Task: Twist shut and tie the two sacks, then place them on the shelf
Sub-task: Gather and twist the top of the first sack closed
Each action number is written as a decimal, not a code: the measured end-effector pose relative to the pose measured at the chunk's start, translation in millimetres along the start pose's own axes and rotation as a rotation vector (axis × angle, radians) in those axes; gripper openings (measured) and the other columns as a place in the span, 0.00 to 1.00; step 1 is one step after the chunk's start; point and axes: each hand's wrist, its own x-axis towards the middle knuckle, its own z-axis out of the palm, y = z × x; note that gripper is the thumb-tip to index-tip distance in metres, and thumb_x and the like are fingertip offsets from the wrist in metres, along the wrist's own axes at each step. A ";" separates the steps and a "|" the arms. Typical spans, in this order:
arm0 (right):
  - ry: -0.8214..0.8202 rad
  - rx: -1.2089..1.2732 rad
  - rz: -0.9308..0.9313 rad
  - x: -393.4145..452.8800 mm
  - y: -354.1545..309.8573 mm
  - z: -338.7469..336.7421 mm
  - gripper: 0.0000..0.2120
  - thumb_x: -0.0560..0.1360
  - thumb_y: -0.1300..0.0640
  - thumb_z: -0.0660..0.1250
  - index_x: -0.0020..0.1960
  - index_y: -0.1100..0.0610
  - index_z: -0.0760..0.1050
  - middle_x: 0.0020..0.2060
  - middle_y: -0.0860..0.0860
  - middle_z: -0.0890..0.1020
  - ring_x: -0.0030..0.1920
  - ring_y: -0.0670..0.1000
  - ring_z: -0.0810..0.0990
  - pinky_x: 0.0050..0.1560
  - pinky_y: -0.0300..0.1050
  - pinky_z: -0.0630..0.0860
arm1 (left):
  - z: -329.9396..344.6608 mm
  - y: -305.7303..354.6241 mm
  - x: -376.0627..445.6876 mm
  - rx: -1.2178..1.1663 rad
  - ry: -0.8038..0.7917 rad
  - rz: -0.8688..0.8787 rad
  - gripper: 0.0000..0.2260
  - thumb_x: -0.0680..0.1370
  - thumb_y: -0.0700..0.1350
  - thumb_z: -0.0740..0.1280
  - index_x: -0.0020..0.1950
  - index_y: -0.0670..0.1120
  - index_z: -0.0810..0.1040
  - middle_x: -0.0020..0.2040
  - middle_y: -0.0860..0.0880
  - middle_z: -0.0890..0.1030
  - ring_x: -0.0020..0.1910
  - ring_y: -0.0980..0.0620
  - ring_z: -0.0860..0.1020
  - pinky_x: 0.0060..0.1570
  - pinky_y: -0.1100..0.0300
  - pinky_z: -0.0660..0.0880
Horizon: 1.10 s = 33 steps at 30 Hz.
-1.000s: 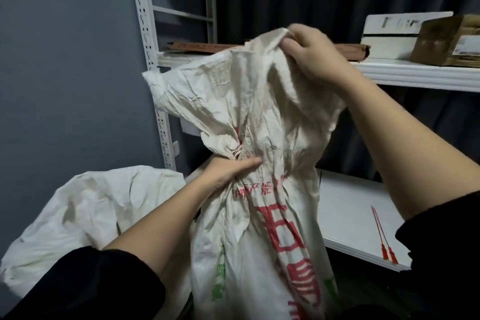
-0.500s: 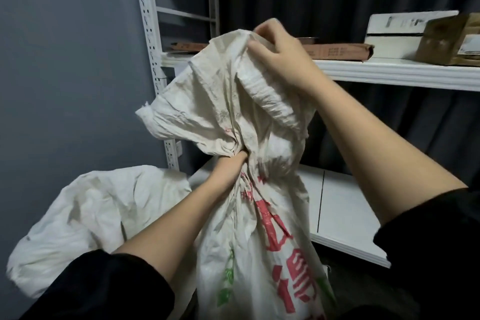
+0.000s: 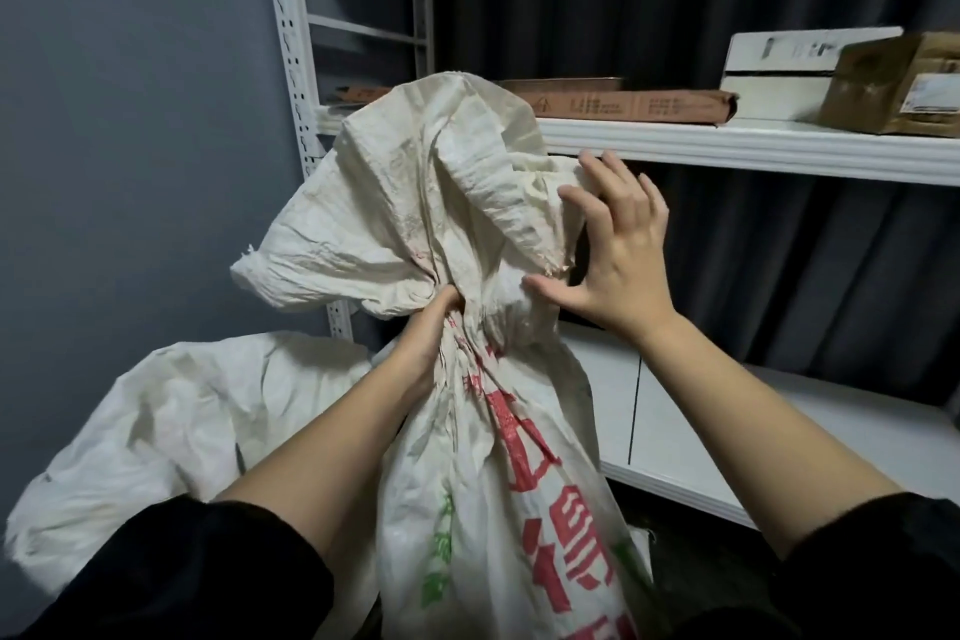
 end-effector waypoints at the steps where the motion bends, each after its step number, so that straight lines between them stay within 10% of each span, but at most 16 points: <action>1: -0.037 -0.062 0.041 -2.1 0.7 2.4 0.32 0.68 0.37 0.68 0.65 0.54 0.69 0.71 0.57 0.64 0.73 0.57 0.61 0.70 0.61 0.59 | 0.0 1.8 -3.7 -0.034 -0.047 -0.009 0.14 0.69 0.54 0.70 0.47 0.46 0.81 0.39 0.45 0.84 0.42 0.45 0.82 0.51 0.54 0.78; 4: -0.097 -0.101 0.263 -0.3 3.1 7.7 0.18 0.72 0.49 0.66 0.61 0.52 0.76 0.70 0.56 0.68 0.68 0.57 0.68 0.61 0.56 0.68 | 1.1 0.3 -5.9 0.056 -0.131 -0.016 0.24 0.62 0.57 0.76 0.54 0.46 0.81 0.51 0.45 0.84 0.54 0.46 0.81 0.63 0.51 0.72; 9: 0.088 0.709 0.934 48.1 16.8 -7.3 0.12 0.77 0.62 0.58 0.45 0.52 0.79 0.45 0.49 0.82 0.46 0.45 0.78 0.49 0.45 0.73 | 3.2 -1.4 -9.5 0.309 -0.096 0.005 0.18 0.63 0.60 0.76 0.46 0.52 0.82 0.53 0.54 0.81 0.55 0.55 0.78 0.61 0.62 0.68; 15: 0.129 1.419 1.118 119.1 17.4 -36.6 0.14 0.73 0.57 0.57 0.29 0.55 0.68 0.26 0.48 0.71 0.29 0.47 0.70 0.33 0.40 0.68 | 7.0 -2.1 -4.3 0.435 -0.097 0.027 0.19 0.72 0.54 0.72 0.60 0.48 0.78 0.58 0.50 0.76 0.56 0.54 0.73 0.58 0.61 0.66; 22: 0.133 0.670 0.626 135.6 19.9 -41.7 0.13 0.76 0.55 0.59 0.33 0.50 0.65 0.29 0.42 0.69 0.32 0.39 0.68 0.37 0.35 0.67 | 5.5 -9.0 -4.4 0.325 -0.041 0.007 0.10 0.74 0.47 0.67 0.52 0.46 0.78 0.57 0.50 0.74 0.55 0.53 0.71 0.55 0.59 0.64; 27: 0.451 0.945 1.156 80.5 6.8 -19.0 0.13 0.79 0.45 0.56 0.54 0.55 0.66 0.45 0.48 0.76 0.44 0.47 0.76 0.46 0.40 0.72 | 9.8 -8.8 -5.7 0.100 0.094 0.001 0.07 0.72 0.44 0.67 0.44 0.41 0.80 0.43 0.42 0.83 0.44 0.44 0.81 0.49 0.55 0.76; 33: -0.727 1.294 0.984 -18.1 -34.9 5.4 0.18 0.77 0.42 0.58 0.60 0.49 0.76 0.57 0.50 0.82 0.59 0.51 0.79 0.61 0.46 0.73 | 13.7 -5.4 -0.8 -0.094 -0.042 0.023 0.20 0.69 0.53 0.73 0.56 0.43 0.82 0.51 0.44 0.85 0.53 0.46 0.82 0.61 0.52 0.74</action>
